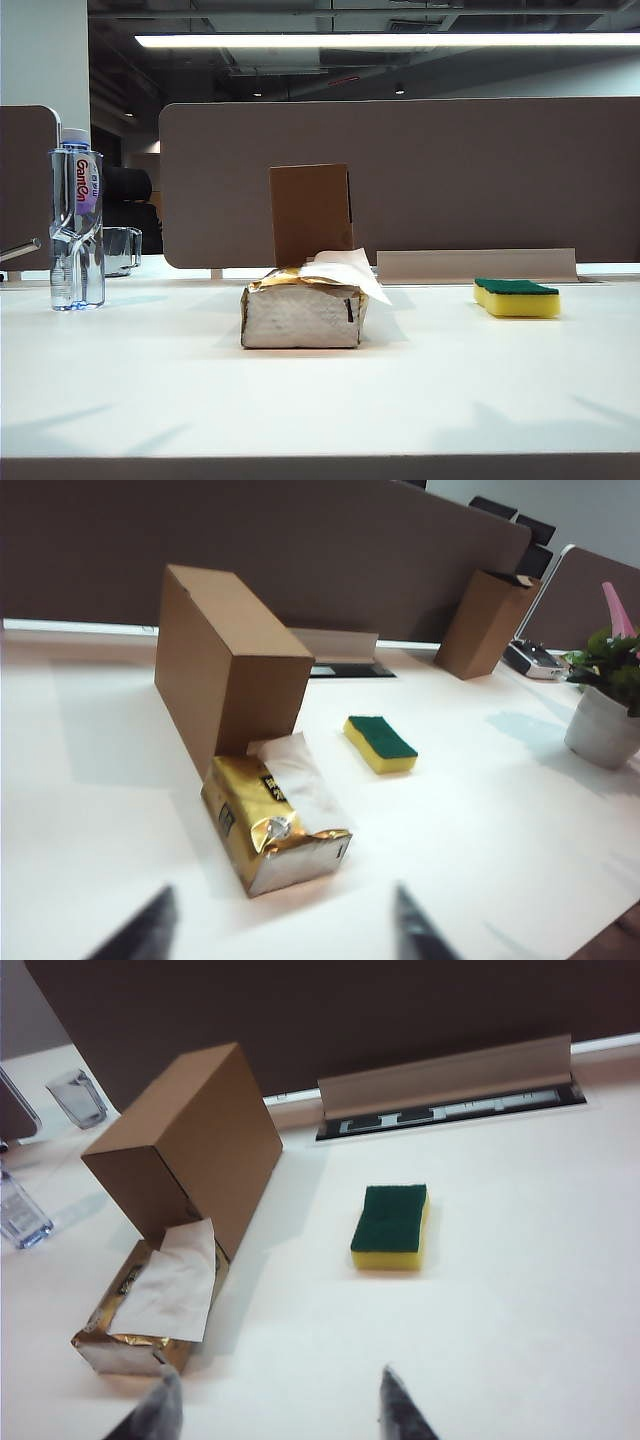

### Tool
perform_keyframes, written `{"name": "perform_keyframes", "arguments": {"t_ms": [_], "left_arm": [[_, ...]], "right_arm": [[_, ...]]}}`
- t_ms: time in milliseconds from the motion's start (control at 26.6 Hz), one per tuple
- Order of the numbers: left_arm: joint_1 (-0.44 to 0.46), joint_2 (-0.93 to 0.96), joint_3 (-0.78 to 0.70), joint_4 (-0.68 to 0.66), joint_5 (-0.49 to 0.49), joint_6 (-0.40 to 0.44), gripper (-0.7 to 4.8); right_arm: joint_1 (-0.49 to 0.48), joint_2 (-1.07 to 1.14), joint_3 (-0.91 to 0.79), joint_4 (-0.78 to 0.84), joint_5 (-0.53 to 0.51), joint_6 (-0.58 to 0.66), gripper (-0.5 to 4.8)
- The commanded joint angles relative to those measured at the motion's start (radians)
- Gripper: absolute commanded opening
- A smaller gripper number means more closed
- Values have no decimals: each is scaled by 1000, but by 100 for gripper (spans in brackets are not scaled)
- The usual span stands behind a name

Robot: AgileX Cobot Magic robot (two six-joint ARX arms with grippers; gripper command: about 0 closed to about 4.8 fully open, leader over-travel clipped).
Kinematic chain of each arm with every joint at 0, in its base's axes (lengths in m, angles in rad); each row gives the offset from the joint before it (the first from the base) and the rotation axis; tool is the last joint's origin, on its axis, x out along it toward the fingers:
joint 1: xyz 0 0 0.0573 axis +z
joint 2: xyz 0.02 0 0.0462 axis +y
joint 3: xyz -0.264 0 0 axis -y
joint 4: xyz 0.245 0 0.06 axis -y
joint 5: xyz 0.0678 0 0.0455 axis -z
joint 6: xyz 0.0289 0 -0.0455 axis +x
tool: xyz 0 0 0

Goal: Move the sponge from right to left to wipe the table, avoiding obstacles on the table, and finally reaching the bottle of mineral water.

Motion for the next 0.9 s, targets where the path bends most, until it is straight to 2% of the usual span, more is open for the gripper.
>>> {"name": "perform_keyframes", "arguments": {"t_ms": [38, 75, 150, 263, 338, 488, 525, 600, 901], "left_arm": [[0, 35, 7, -5, 8, 1, 261], [0, 44, 9, -5, 8, 2, 262], [0, 77, 25, -6, 16, 7, 311], [0, 115, 53, -6, 19, 50, 323], [0, 139, 71, -8, 19, 56, 323], [-1, 215, 122, -21, 31, 75, 326], [-1, 238, 138, -31, 44, 84, 349], [-1, 288, 172, -43, 48, 100, 351], [-1, 365, 210, -48, 56, 114, 350]], "right_arm": [[0, 86, 44, 7, -2, 0, 257], [0, 105, 51, 7, -2, 0, 257], [0, 173, 80, 7, -2, 0, 270], [0, 253, 116, 6, -2, 0, 369], [0, 303, 137, 7, -2, 0, 401], [0, 446, 203, 11, -2, 0, 404], [0, 490, 220, 17, -2, 0, 404], [-1, 583, 253, 35, -2, 0, 404], [-2, 929, 291, 278, -41, -1, 404]]}}
